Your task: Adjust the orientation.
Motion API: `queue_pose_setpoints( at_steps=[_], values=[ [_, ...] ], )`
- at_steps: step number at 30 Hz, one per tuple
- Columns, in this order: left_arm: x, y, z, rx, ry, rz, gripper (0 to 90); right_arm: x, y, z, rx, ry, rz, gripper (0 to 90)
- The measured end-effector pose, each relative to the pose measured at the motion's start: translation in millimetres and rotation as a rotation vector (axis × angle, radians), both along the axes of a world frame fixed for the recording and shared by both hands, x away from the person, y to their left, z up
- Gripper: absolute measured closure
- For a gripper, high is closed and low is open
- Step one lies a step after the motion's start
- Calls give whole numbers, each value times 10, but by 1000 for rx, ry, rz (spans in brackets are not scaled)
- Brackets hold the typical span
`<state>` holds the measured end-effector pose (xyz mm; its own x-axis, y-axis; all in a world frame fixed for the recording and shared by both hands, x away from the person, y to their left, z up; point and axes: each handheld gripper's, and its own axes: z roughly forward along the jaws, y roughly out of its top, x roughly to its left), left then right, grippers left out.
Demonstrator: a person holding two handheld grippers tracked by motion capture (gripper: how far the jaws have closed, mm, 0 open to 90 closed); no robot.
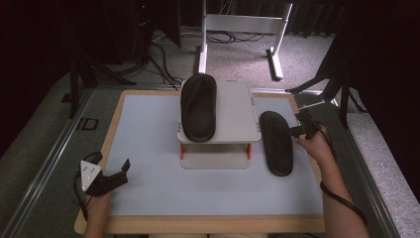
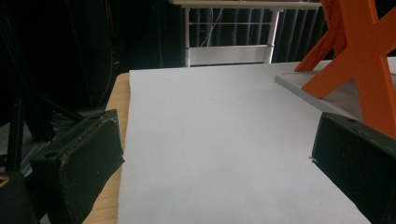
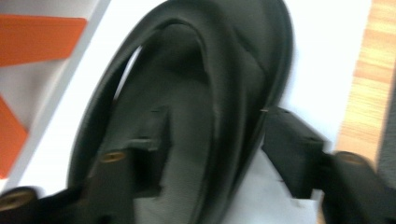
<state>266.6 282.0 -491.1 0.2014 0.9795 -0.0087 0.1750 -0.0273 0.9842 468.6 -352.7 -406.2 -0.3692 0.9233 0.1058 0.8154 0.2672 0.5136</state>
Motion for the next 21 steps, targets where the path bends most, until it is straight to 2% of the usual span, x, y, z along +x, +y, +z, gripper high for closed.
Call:
queue_pose_setpoints(
  at_steps=[2,6,8,12,19,21],
  values=[
    [0,-1,1,3,2,0,15,49,16,0,-3,27,-6,471],
    [3,0,1,2,3,1,15,116,70,-5,-61,52,12,570],
    [4,1,1,0,5,0,15,140,96,-5,-87,66,6,581],
    [6,2,2,1,7,-2,15,190,121,11,-98,92,-27,628],
    [8,4,2,0,10,-2,15,239,173,-17,-158,131,-27,718],
    [8,4,2,-1,9,-1,15,246,166,-10,-151,140,-37,722]
  ],
)
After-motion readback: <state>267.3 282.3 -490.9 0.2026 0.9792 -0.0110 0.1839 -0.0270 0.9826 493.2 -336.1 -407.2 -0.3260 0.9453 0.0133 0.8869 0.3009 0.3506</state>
